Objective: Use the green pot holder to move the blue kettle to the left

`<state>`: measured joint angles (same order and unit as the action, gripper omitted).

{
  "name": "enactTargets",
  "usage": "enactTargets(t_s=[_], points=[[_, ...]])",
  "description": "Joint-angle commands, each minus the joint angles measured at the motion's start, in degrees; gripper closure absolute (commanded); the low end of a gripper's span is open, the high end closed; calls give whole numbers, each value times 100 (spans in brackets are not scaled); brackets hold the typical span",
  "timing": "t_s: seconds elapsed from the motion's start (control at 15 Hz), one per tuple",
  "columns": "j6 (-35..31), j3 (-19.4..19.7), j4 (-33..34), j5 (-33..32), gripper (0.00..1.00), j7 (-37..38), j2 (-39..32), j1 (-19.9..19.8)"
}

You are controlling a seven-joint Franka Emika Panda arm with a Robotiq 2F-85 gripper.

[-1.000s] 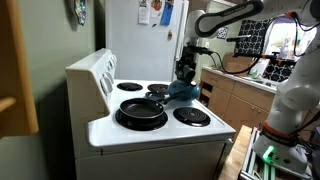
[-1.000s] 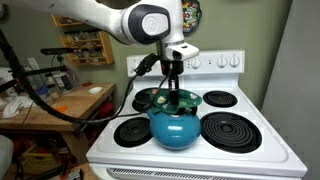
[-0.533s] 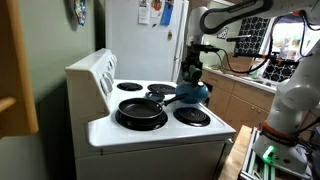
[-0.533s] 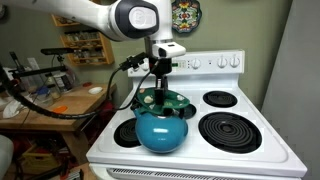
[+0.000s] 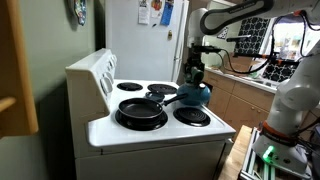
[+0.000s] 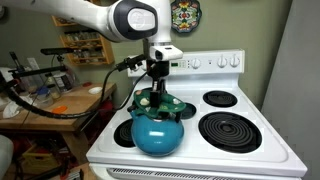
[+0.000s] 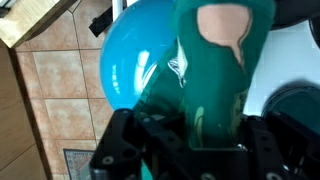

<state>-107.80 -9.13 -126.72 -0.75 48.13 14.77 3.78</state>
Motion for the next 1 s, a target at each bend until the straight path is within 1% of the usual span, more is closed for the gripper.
enactTargets(t_s=[0.0,0.2,0.6,0.93], points=[[409,-58,38,144,100,12,226,47],[615,-123,26,165,100,77,263,69],[776,-246,16,315,100,295,337,132],[642,-247,47,300,100,596,268,104]])
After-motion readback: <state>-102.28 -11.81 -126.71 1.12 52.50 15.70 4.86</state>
